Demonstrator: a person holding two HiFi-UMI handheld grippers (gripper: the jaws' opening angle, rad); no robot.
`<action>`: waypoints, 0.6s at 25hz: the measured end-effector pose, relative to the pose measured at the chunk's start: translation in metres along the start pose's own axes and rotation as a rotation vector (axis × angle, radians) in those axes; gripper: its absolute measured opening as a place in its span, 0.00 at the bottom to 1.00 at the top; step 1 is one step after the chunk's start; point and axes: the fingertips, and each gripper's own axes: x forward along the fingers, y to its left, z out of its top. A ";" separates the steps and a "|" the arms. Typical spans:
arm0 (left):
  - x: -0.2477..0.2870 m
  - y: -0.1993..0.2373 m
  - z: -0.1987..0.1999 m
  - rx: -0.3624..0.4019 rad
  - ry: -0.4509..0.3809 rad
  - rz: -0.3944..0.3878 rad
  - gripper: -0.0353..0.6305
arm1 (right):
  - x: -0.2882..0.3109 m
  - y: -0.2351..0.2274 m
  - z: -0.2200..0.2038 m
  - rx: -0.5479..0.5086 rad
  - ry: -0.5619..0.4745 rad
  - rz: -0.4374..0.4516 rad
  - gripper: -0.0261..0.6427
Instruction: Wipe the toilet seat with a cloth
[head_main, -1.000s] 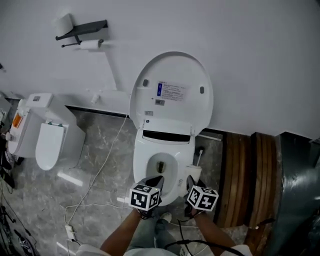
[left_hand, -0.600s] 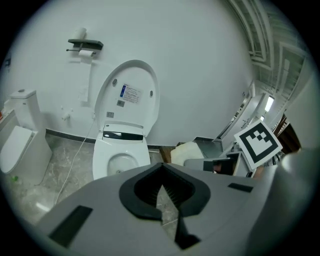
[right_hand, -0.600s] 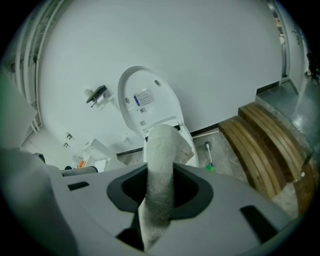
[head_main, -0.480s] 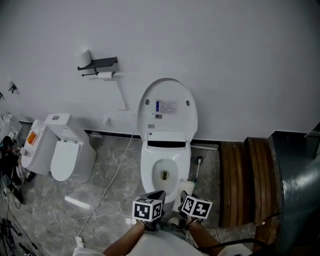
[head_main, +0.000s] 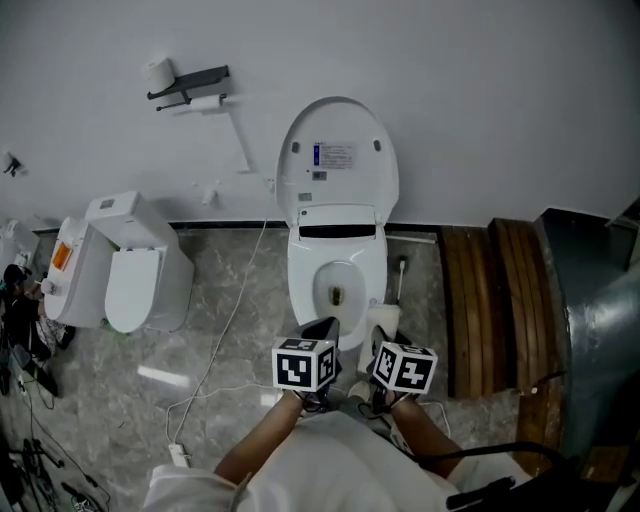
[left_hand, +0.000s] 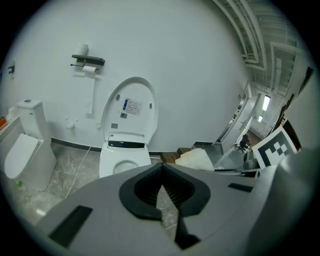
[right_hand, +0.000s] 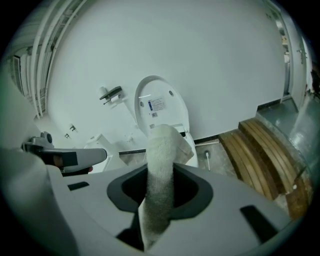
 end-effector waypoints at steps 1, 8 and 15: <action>-0.001 0.000 -0.003 0.003 0.003 -0.003 0.07 | -0.001 0.003 -0.003 -0.010 0.000 -0.003 0.19; -0.010 0.001 -0.006 0.014 -0.007 -0.032 0.07 | -0.005 0.016 -0.010 -0.007 -0.001 -0.018 0.19; -0.017 0.006 -0.003 -0.033 -0.031 -0.050 0.07 | -0.008 0.028 0.001 -0.029 -0.026 -0.007 0.19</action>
